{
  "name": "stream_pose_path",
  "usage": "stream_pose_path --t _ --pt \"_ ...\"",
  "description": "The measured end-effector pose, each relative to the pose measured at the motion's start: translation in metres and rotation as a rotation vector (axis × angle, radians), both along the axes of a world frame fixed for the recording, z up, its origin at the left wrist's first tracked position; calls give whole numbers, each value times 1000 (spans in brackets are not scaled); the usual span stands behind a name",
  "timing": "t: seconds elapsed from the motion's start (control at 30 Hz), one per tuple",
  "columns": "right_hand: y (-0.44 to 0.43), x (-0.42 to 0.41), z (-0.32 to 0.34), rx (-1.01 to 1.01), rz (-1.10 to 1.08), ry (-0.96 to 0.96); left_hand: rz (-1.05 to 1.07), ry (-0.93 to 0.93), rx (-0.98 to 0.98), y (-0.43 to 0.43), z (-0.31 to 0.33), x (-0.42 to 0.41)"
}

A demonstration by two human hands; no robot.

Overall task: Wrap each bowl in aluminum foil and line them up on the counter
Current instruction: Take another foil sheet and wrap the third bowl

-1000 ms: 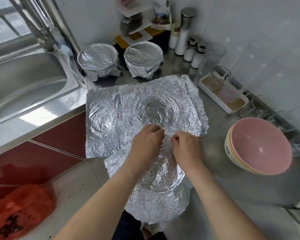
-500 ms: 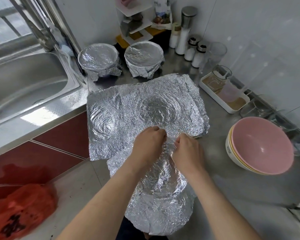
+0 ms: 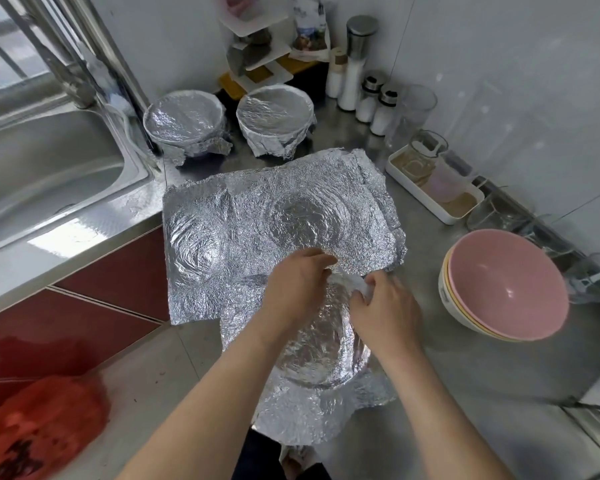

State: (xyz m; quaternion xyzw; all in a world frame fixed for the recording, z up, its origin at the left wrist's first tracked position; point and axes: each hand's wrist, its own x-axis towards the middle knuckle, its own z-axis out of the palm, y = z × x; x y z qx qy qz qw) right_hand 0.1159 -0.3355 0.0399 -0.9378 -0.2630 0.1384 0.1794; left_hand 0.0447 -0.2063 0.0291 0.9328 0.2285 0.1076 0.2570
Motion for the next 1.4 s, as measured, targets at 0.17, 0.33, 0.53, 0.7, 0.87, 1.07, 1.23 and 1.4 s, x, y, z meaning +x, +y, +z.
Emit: stream_pose_path --t 0.17,0.33,0.53,0.7,0.87,1.07,1.23,1.4 --pt "14 3 1 166 111 -80 25 -33 81 9 -4 -14" --pt "25 5 -5 83 133 -34 12 -39 104 8 -12 -14" --pt "27 5 -9 82 122 -20 20 -47 76 8 -16 -14" --pt "28 3 -11 64 120 -7 23 -38 44 7 -17 -10" --pt "24 -2 -8 35 93 -22 19 -70 15 5 -15 -8" --pt "17 -7 -5 41 -17 -28 -56 -26 40 4 -12 6" --pt "15 -3 -7 25 -13 -11 -132 -98 94 2 -17 4" --pt "16 -3 -10 48 -2 -11 -123 -108 133 3 -21 2"
